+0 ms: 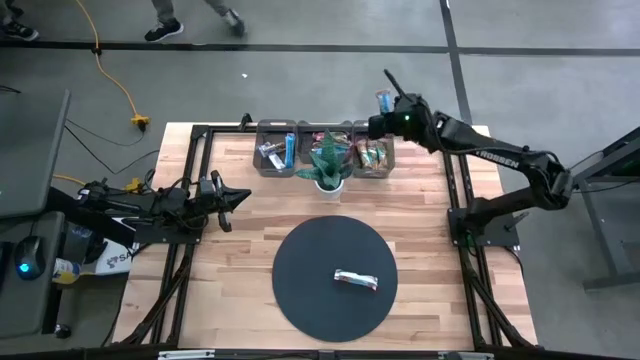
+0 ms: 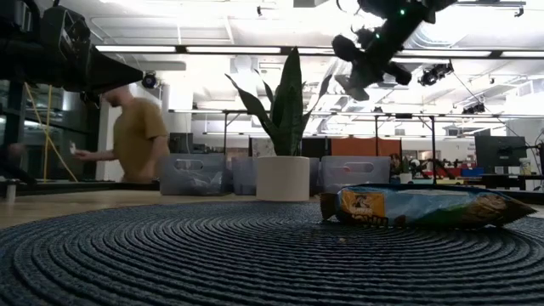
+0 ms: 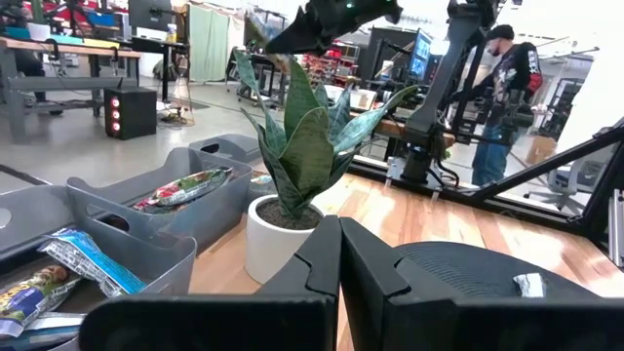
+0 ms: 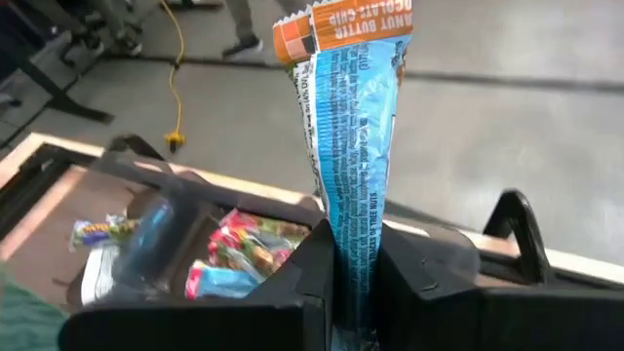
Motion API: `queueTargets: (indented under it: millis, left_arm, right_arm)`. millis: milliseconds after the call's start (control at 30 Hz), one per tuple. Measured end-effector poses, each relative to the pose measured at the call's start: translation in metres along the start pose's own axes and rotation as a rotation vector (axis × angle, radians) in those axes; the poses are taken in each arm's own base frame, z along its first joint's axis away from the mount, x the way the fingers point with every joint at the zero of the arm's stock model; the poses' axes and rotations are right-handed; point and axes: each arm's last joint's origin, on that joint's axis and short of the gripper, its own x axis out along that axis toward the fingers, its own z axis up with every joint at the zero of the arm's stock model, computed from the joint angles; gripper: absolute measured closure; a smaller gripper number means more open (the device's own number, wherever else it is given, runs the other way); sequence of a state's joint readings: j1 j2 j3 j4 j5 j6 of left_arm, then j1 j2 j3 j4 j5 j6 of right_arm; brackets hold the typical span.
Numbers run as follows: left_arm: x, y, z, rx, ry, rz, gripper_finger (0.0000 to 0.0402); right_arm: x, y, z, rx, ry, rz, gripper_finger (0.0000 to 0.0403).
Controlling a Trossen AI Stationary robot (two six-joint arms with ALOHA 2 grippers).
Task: Pick and place Granola Bars by type
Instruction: Put the orange granola bar into the right black bin
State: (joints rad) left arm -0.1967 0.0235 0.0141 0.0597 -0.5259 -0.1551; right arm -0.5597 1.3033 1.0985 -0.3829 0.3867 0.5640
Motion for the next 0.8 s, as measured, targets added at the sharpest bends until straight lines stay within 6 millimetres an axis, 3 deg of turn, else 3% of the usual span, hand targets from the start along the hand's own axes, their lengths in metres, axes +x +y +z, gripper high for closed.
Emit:
queueTargets:
  millis: [267, 800]
  left_arm:
    - [0.0, 0.0, 0.0, 0.0, 0.0, 0.0, 0.04]
    - [0.0, 0.0, 0.0, 0.0, 0.0, 0.001, 0.04]
  right_arm:
    - [0.014, -0.025, 0.005, 0.027, 0.156, 0.068, 0.0371]
    - [0.069, -0.023, -0.029, 0.013, 0.403, 0.079, 0.037]
